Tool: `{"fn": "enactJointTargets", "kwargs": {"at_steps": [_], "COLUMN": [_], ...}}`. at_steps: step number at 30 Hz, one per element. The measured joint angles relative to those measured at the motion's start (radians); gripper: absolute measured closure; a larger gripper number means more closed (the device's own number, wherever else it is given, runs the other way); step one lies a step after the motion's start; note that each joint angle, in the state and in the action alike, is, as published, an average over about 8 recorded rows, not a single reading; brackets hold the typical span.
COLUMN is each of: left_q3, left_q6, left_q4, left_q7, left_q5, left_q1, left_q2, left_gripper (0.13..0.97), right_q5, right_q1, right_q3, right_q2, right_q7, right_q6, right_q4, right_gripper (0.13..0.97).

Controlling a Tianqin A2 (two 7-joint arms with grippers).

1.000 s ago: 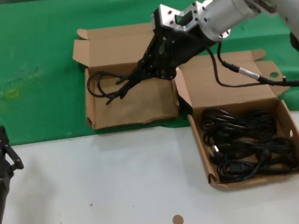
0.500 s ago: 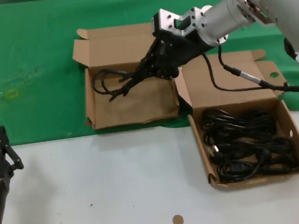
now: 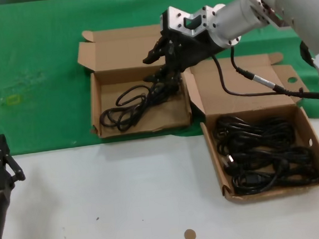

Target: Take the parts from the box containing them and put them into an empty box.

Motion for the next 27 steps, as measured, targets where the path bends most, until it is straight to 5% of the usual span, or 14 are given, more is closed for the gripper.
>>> {"fn": "enactJointTargets", "kwargs": {"at_steps": [9, 13, 27], "left_q3": [0.000, 0.000, 0.000], "left_q6": [0.000, 0.000, 0.000], "left_q4": [0.000, 0.000, 0.000], "left_q7": [0.000, 0.000, 0.000], "left_q5": [0.000, 0.000, 0.000], "left_q1": [0.000, 0.000, 0.000], "left_q2": [0.000, 0.000, 0.000], "left_gripper": [0.953, 0.953, 0.896], "right_q5": [0.001, 0.003, 0.034], "right_q1": [0.001, 0.001, -0.101], "right_q3": [0.010, 0.012, 0.046], "right_q2": [0.010, 0.014, 0.029], "right_q7": [-0.007, -0.008, 0.014], "right_q6": [-0.012, -0.017, 0.047], "right_q4": [0.002, 0.004, 0.108], "right_gripper": [0.671, 0.671, 0.339]}}
